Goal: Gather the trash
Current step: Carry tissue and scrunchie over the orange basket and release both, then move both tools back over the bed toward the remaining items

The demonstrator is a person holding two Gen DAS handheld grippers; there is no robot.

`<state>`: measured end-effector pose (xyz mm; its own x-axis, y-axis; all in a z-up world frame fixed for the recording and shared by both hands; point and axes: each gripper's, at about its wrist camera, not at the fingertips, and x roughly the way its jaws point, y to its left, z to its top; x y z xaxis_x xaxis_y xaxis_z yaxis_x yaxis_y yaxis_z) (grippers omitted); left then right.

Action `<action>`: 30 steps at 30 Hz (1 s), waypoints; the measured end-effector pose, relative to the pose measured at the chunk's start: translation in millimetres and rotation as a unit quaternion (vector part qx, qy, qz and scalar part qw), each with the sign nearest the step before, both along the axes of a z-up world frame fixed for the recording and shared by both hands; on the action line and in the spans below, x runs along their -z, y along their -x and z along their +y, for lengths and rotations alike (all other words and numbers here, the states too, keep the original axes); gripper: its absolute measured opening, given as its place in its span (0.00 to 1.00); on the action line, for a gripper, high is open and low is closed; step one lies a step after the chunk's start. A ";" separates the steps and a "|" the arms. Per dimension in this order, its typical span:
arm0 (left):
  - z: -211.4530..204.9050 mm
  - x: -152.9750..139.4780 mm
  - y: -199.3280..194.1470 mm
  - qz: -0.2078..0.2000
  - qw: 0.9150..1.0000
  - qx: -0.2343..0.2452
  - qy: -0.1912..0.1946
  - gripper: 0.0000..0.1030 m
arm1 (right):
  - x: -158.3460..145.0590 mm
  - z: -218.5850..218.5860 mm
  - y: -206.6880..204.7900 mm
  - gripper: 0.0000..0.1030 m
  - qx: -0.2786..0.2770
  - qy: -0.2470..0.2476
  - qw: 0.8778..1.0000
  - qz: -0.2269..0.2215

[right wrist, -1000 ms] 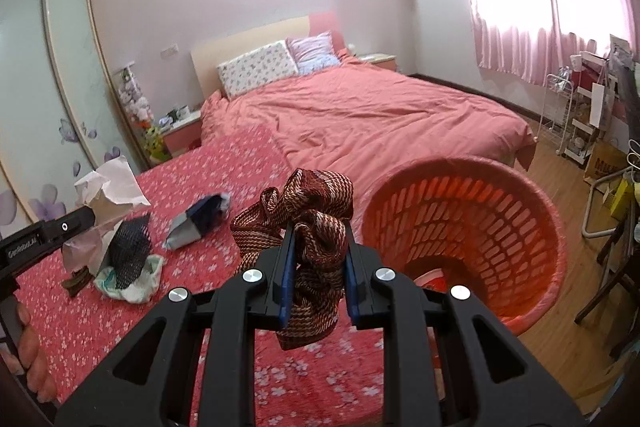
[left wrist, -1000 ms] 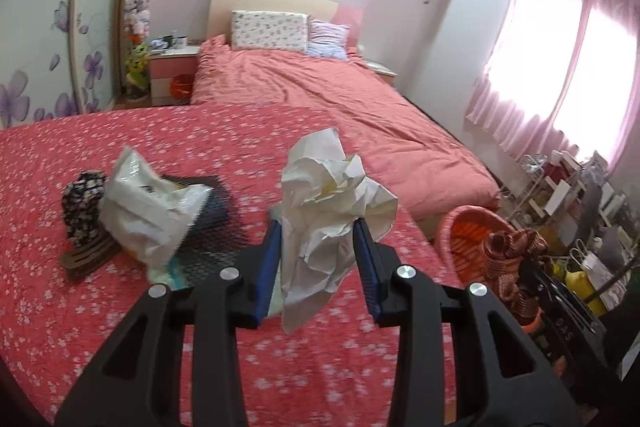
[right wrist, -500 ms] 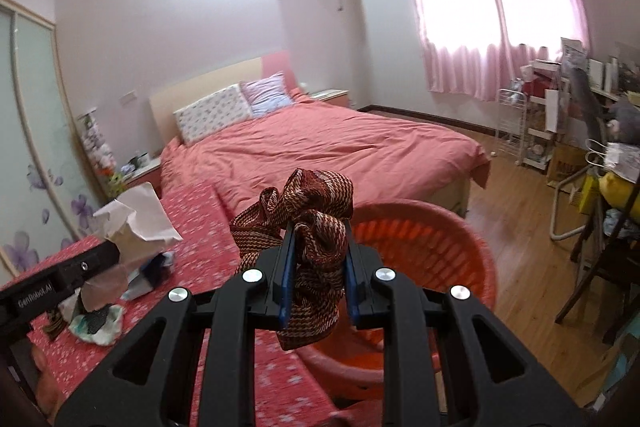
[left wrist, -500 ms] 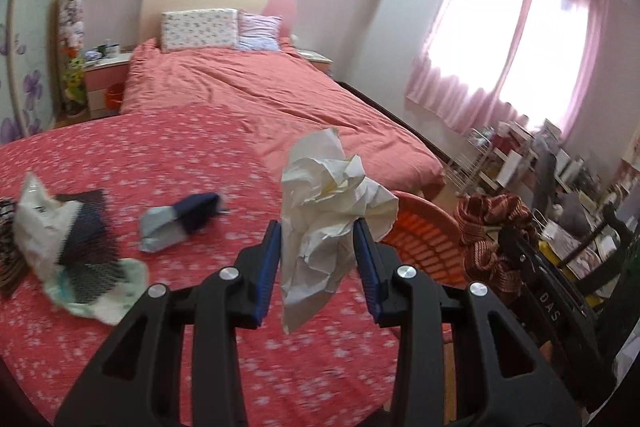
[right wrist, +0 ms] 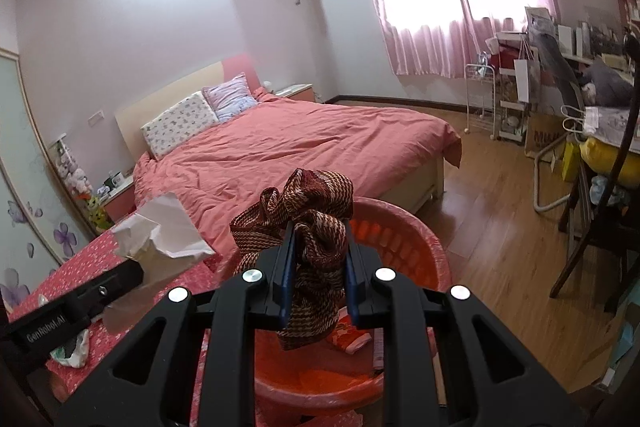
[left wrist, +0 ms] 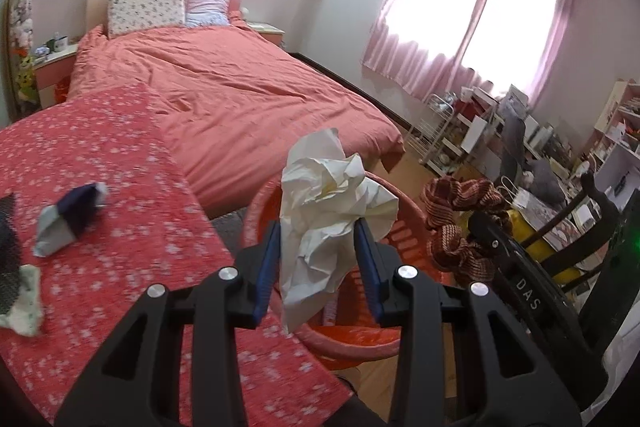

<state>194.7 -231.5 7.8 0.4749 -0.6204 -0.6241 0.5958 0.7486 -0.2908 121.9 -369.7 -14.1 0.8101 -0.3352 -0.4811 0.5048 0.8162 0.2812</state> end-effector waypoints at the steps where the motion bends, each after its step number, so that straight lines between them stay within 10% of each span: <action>1: -5.9 3.3 -1.1 0.003 1.000 0.004 -0.002 0.37 | 0.4 -2.4 0.1 0.20 0.001 -0.002 1.000 0.000; 8: -32.8 26.6 -11.3 0.018 0.999 0.016 -0.023 0.38 | 3.9 -11.4 -1.1 0.20 0.010 -0.020 1.000 -0.001; 14: -33.8 42.3 -17.2 0.028 0.999 0.004 -0.039 0.61 | 12.1 -14.8 -7.2 0.39 -0.001 -0.055 0.998 0.011; 30: 58.1 39.3 -20.8 -0.008 0.992 -0.085 -0.089 0.72 | 2.2 13.1 -1.1 0.56 -0.003 0.003 0.999 0.045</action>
